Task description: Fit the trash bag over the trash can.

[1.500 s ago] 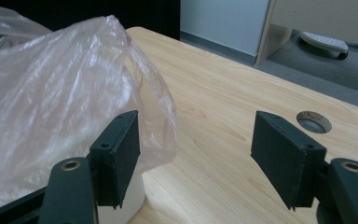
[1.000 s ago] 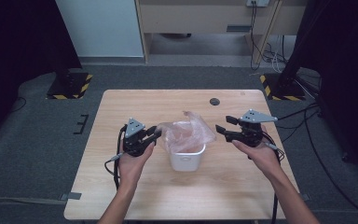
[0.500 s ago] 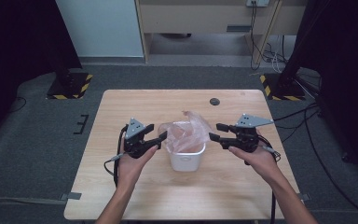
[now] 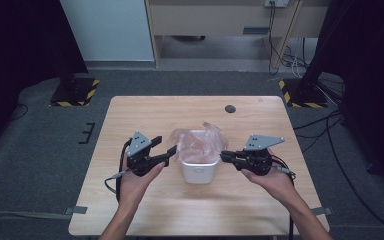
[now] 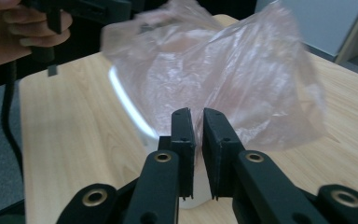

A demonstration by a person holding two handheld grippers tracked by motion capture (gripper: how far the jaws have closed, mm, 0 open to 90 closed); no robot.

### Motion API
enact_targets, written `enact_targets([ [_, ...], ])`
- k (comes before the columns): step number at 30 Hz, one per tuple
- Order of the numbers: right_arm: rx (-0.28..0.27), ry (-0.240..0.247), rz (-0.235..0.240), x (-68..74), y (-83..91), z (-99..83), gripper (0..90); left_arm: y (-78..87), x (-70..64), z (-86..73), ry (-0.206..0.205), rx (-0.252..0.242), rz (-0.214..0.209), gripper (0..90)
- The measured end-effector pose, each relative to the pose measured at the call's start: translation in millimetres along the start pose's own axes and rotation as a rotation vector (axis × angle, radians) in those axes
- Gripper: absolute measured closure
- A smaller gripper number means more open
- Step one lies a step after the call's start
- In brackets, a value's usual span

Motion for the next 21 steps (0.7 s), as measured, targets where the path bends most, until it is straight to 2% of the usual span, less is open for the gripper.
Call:
enact_targets([
  [2,0.006,0.016,-0.001,4.7,0.7,-0.2,84.5,3.4,-3.3,0.9,-0.003,-0.008,-0.018,34.5],
  [5,0.007,0.022,-0.01,6.5,1.7,0.1,80.3,7.5,-8.2,2.4,-0.011,-0.017,-0.038,34.6],
  [7,-0.004,0.02,-0.025,5.3,3.4,0.9,72.5,9.4,-11.5,2.7,-0.008,-0.021,-0.053,34.2],
  [9,-0.011,0.006,-0.045,2.8,4.9,0.4,61.9,8.7,-13.6,1.8,-0.025,-0.009,-0.068,33.7],
  [11,-0.008,-0.005,-0.048,0.5,4.4,-1.6,54.2,7.0,-15.9,-2.0,-0.022,0.026,-0.078,32.9],
  [13,0.0,-0.015,-0.045,0.5,3.1,-3.2,51.4,3.9,-17.8,-5.1,-0.023,0.042,-0.089,31.8],
  [15,0.009,-0.022,-0.036,1.2,1.2,-4.9,51.2,1.2,-19.5,-7.3,-0.024,0.053,-0.1,31.6],
  [17,0.014,-0.023,-0.027,1.9,-1.0,-6.3,57.9,0.0,-20.6,-8.5,-0.027,0.06,-0.107,33.2],
  [19,0.028,-0.02,-0.023,2.3,-2.3,-7.6,63.2,-0.9,-21.3,-9.7,-0.031,0.07,-0.108,37.2],
  [21,0.033,-0.015,-0.021,2.5,-2.7,-8.4,67.0,-0.7,-22.1,-12.0,-0.041,0.084,-0.103,45.2],
])
Point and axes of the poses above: each handheld gripper's, and its own axes: y roughly backward along the jaws, z roughly out of its top, x roughly to its left, the point moved 5 cm from there along -y, roughly forward along the jaws, and after that the axes turned 8 degrees about y, right-handed, at the moved point
